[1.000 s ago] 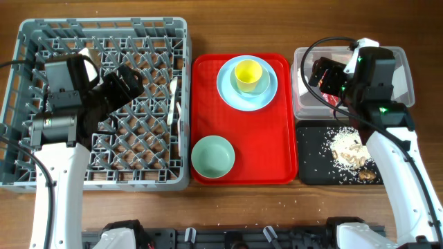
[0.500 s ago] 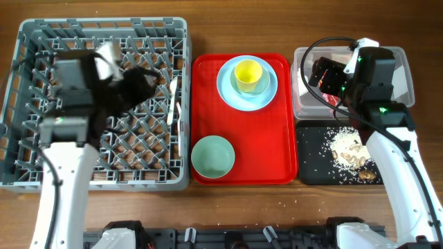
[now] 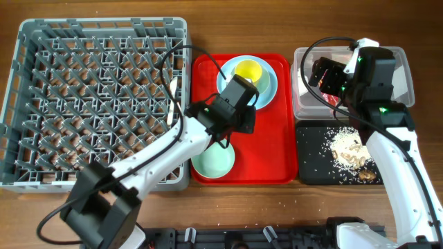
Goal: Sort waste into correct bins and load items into the dishwasher rack
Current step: 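Move the left gripper over the red tray toward the yellow cup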
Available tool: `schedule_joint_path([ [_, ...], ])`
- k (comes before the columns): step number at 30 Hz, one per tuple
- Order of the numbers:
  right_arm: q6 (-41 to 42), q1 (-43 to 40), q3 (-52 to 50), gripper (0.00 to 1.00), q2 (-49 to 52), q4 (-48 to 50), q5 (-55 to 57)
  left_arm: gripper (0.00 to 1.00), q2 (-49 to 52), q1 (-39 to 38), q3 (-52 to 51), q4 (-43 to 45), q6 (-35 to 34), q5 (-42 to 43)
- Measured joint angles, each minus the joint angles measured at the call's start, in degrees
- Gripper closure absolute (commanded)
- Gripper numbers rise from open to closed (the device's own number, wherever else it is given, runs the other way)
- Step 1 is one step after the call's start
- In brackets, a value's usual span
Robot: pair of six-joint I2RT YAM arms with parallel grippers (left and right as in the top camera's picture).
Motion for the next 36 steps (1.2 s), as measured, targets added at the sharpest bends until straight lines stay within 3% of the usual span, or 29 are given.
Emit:
schedule_joint_path([
  [16, 0.0, 0.0, 0.0, 0.0, 0.0, 0.0, 0.0, 0.96, 12.96, 0.04, 0.0, 14.36, 0.0, -10.54],
  [25, 0.0, 0.0, 0.0, 0.0, 0.0, 0.0, 0.0, 0.96, 16.59, 0.66, 0.0, 17.62, -0.02, -12.31],
  [28, 0.0, 0.0, 0.0, 0.0, 0.0, -0.02, 0.0, 0.96, 16.74, 0.66, 0.13, 15.67, 0.0, -12.35],
  [32, 0.0, 0.0, 0.0, 0.0, 0.0, 0.0, 0.0, 0.96, 15.12, 0.66, 0.33, 6.45, 0.0, -12.52],
  [34, 0.0, 0.0, 0.0, 0.01, 0.0, 0.04, 0.0, 0.96, 10.97, 0.66, 0.15, 2.1, 0.0, -12.52],
  [36, 0.0, 0.0, 0.0, 0.0, 0.0, -0.04, -0.02, 0.89, 5.53, 0.66, 0.15, 0.46, -0.02, -12.52],
])
